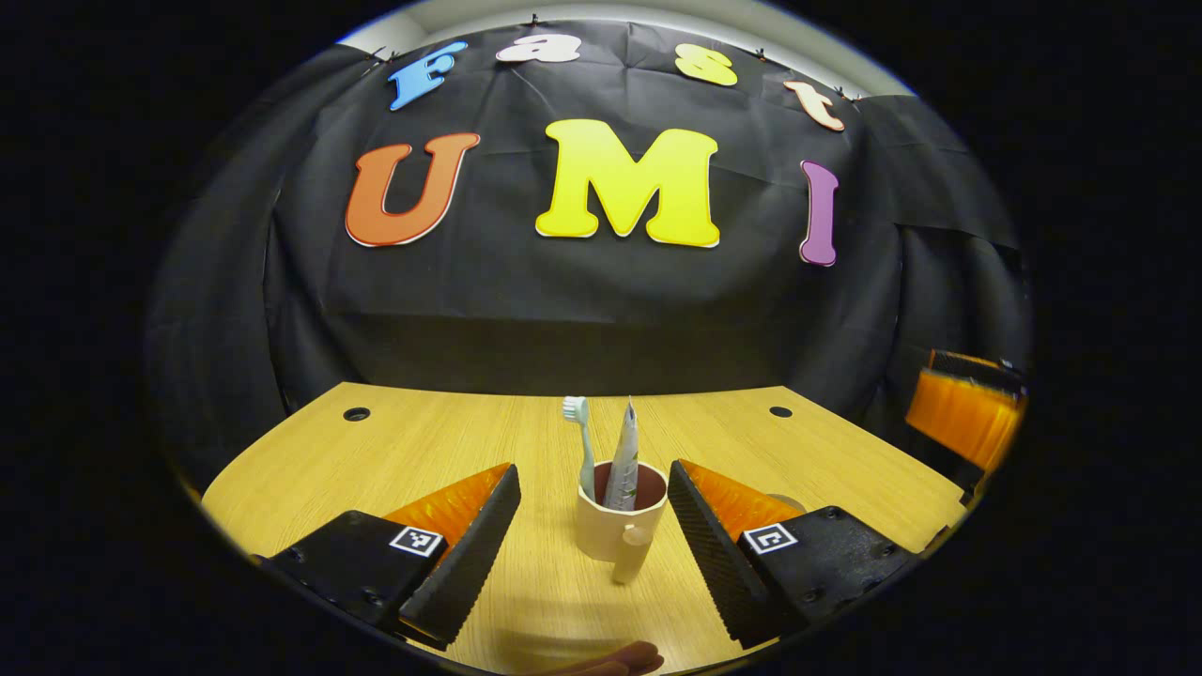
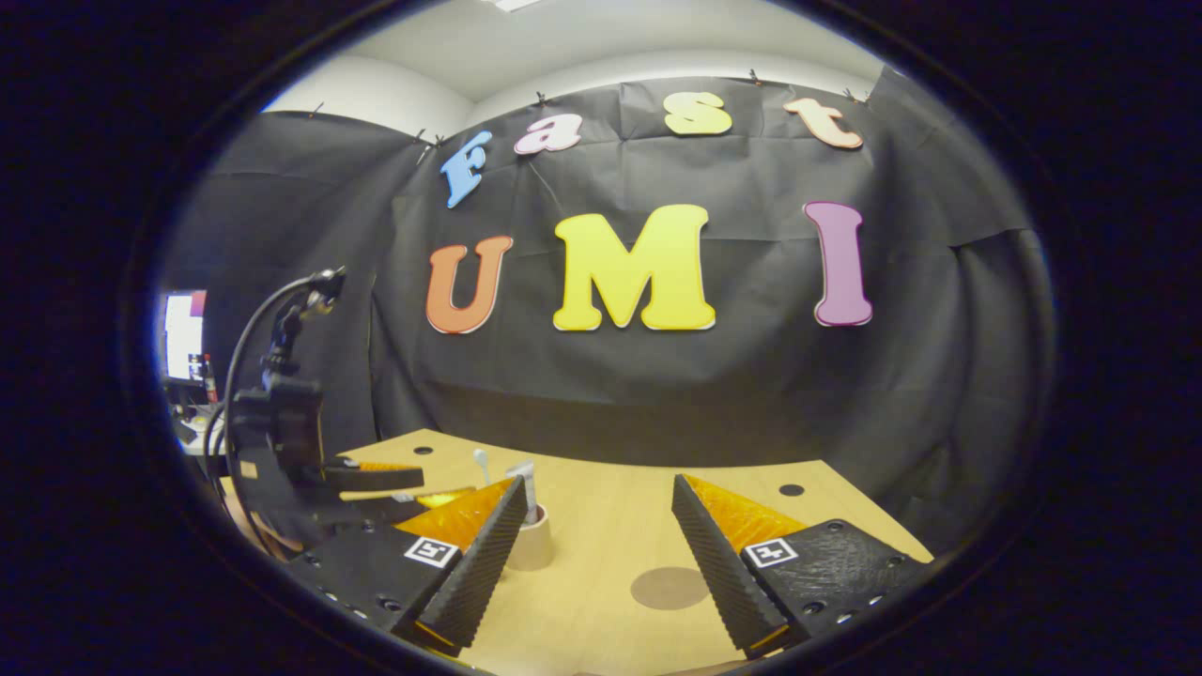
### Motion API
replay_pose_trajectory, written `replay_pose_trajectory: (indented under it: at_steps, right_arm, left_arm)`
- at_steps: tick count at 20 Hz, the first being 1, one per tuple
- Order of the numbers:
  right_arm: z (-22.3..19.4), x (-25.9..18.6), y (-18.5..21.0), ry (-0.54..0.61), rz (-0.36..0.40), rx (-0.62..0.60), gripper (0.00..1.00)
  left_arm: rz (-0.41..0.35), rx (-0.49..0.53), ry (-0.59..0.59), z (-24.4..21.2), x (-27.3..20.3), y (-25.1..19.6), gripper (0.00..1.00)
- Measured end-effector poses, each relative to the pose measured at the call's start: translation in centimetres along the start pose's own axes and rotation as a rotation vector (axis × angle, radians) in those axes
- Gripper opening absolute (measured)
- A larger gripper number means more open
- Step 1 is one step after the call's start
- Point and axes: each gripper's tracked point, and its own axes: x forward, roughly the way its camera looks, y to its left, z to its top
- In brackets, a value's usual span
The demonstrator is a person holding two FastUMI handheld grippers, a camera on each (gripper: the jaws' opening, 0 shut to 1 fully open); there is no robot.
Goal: Put the toothbrush and toothpaste on the desktop into the cup, then pick up the cup and place it on the coaster on the desktop.
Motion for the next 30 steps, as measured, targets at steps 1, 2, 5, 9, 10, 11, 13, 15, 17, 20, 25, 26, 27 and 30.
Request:
replay_pose_trajectory:
  at_steps: [1,2,5,9,10,11,13,15,17,20,25,26,27,30]
  right_arm:
    - [-0.4,-0.8,-0.5,0.001,-0.006,0.004,0.95]
    - [-0.9,-1.7,-1.2,0.001,-0.014,0.012,0.95]
    - [-1.9,-3.7,-2.7,-0.009,-0.033,0.019,0.95]
    - [-3.6,-6.5,-3.7,0.003,-0.022,0.052,0.94]
    - [-3.9,-7.0,-3.6,0.003,-0.008,0.076,0.94]
    - [-4.3,-7.5,-3.5,0.010,0.010,0.096,0.94]
    - [-5.5,-7.7,-4.0,0.033,0.017,0.105,0.95]
    - [-5.5,-7.8,-5.2,0.044,-0.005,0.093,0.94]
    - [-4.3,-8.5,-5.4,0.020,0.003,0.074,0.95]
    - [-3.4,-9.0,-6.9,-0.018,-0.029,0.048,0.95]
    - [-2.7,-9.4,-7.8,-0.032,-0.028,0.074,0.95]
    - [-2.7,-9.4,-8.4,-0.036,-0.040,0.071,0.95]
    - [-2.5,-9.4,-8.9,-0.040,-0.052,0.071,0.95]
    - [-2.4,-9.4,-9.3,-0.044,-0.045,0.107,0.95]
  left_arm:
    - [0.003,0.005,0.030,0.0,0.6,-0.2,1.00]
    - [0.011,0.018,0.059,0.1,1.3,-0.3,1.00]
    - [0.017,0.085,0.157,0.1,3.1,-1.4,1.00]
    - [0.089,0.150,0.325,-1.4,2.6,0.5,0.97]
    - [0.088,0.156,0.344,-1.6,2.8,0.4,0.96]
    - [0.077,0.141,0.375,-2.0,2.8,0.2,0.96]
    - [0.059,0.067,0.462,-3.7,2.8,-0.8,0.96]
    - [0.063,0.010,0.535,-5.2,3.1,-1.5,0.96]
    - [0.077,0.003,0.629,-6.6,3.2,-1.6,0.99]
    - [0.095,-0.008,0.766,-8.6,3.2,-2.0,0.95]
    - [0.101,-0.041,0.935,-11.2,3.3,-3.2,0.85]
    - [0.102,-0.041,0.969,-11.5,3.0,-3.4,0.82]
    - [0.088,-0.026,0.957,-10.6,3.2,-3.7,0.79]
    - [0.104,-0.050,0.977,-10.1,2.3,-4.2,0.64]
